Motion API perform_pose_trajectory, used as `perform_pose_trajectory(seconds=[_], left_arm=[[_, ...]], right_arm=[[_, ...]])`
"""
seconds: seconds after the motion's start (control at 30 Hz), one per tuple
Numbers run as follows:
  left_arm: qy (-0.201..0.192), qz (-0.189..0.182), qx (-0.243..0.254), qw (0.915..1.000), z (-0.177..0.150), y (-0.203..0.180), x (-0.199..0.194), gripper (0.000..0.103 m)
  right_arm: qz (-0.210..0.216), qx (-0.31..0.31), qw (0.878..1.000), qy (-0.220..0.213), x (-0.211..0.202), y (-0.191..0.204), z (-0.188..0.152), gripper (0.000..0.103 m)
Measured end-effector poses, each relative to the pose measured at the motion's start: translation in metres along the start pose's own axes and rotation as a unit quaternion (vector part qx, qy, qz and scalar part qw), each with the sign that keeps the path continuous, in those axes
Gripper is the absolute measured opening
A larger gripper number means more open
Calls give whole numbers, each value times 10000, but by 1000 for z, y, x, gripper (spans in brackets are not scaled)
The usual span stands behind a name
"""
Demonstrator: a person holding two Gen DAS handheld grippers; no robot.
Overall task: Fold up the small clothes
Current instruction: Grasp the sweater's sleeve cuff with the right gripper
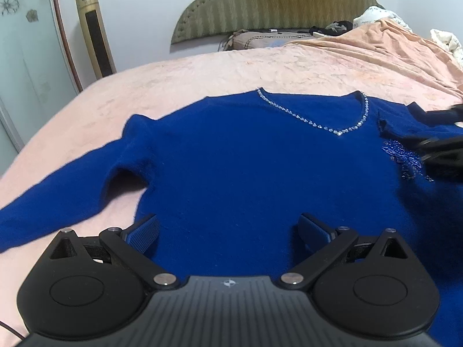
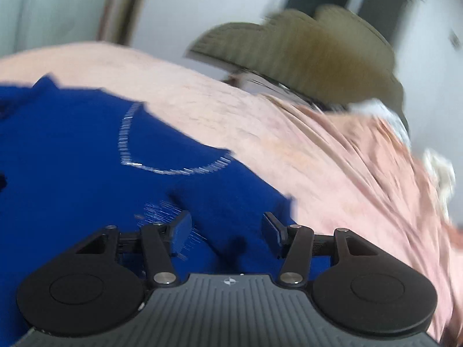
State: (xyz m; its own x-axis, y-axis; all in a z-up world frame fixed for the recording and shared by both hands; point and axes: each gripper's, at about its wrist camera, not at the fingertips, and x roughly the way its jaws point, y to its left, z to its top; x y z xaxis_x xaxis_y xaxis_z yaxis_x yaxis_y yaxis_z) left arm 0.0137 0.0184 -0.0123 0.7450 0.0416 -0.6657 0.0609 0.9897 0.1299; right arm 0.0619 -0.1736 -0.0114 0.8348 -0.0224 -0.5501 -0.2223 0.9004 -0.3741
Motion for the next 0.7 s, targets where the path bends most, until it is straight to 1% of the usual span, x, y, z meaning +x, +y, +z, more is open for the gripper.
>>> perform_pose_trajectory(seconds=[0.03,0.1,0.17,0.2,0.23,0.27,0.3,0.33,0.37,0.4,0.43,0.47,0.5,0.57,0.6,0.63,0.7], left_arm=[[11,7,3,10000,0,1,0,103],[35,-12,10,10000,1,2,-1,103],[16,-14,22,10000,2,3,-3,103],[-3,-11,29,10000,2,4,-3,103],[-13,-6,28,10000,2,5,-3,103],[-8,-4,18,10000,3,6,-2,103],[14,-13,-10,10000,3,8,-1,103],[40,-31,-36,10000,4,9,0,103],[78,-55,-59,9999,4,11,1,103],[100,-72,-65,9999,4,12,1,103],[111,-86,-66,9999,4,13,1,103],[105,-84,-65,9999,4,16,0,103],[85,-64,-65,9999,5,20,0,103],[62,-16,-99,9999,6,26,-1,103],[68,5,-151,9999,7,30,-1,103],[88,14,-230,9997,8,36,0,103],[124,-29,-413,9991,9,46,0,103]], right_arm=[[95,-143,9999,2,6,11,3,57],[195,-212,9996,75,23,22,8,57],[180,-66,9996,184,38,24,9,55],[210,145,9994,212,42,20,10,53],[359,568,9974,250,45,10,11,39],[434,930,9942,311,51,0,15,20],[504,1415,9881,332,51,-12,12,11],[610,1906,9792,321,49,-24,9,4],[713,2301,9700,313,46,-36,3,4],[769,2570,9629,302,45,-45,-2,4],[740,2787,9572,262,40,-53,-7,4],[632,2877,9554,206,39,-59,-9,4],[392,2943,9549,93,29,-68,-10,4],[-335,3065,9509,-247,6,-92,-8,4],[-746,3143,9455,-414,-4,-104,-6,4],[-1183,3265,9359,-590,-15,-117,-4,5],[-2116,3414,9100,-1025,-46,-135,4,7]])
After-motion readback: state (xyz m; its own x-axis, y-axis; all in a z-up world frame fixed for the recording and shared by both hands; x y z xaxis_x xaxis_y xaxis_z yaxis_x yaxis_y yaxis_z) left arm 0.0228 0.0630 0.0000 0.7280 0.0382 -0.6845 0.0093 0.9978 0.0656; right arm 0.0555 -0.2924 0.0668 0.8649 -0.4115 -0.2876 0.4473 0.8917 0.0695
